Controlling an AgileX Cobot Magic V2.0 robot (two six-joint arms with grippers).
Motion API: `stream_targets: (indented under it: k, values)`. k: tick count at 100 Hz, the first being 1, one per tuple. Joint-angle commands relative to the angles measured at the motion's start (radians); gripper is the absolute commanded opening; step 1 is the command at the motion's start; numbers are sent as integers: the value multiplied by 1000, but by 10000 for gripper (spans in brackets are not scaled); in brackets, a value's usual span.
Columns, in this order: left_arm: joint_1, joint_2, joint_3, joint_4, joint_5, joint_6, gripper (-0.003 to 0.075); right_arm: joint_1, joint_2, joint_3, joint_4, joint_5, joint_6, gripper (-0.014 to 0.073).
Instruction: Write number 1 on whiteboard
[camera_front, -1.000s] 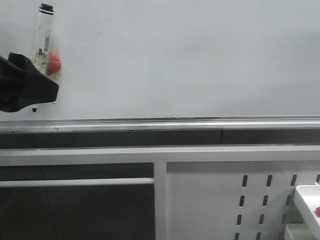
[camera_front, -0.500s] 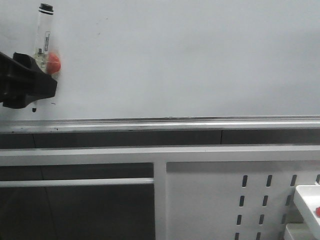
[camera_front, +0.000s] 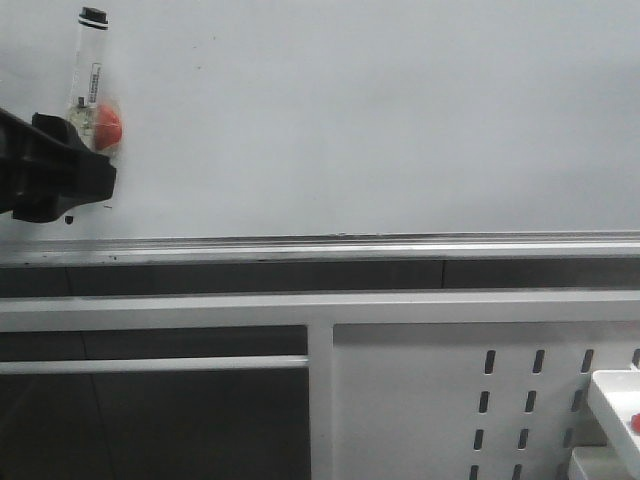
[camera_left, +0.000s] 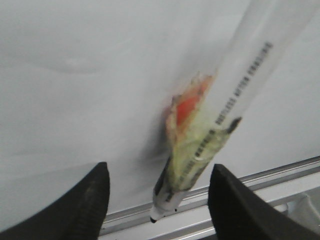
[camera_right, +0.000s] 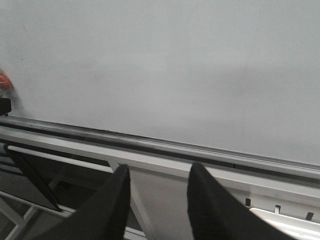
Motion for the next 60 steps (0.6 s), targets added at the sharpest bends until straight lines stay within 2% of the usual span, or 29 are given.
stream_targets:
  k: [1, 18, 44, 60]
  values:
    - [-5, -16, -29, 37, -94, -10, 398, -5, 16, -36, -10, -76, -12, 246]
    - [-5, -16, -29, 112, -99, -10, 398, -5, 16, -36, -10, -76, -12, 246]
    - [-5, -16, -29, 116, -204, -10, 398, -5, 16, -36, -10, -75, -12, 246]
    - [-5, -16, -29, 116, -220, -10, 398, -5, 16, -36, -10, -75, -12, 246]
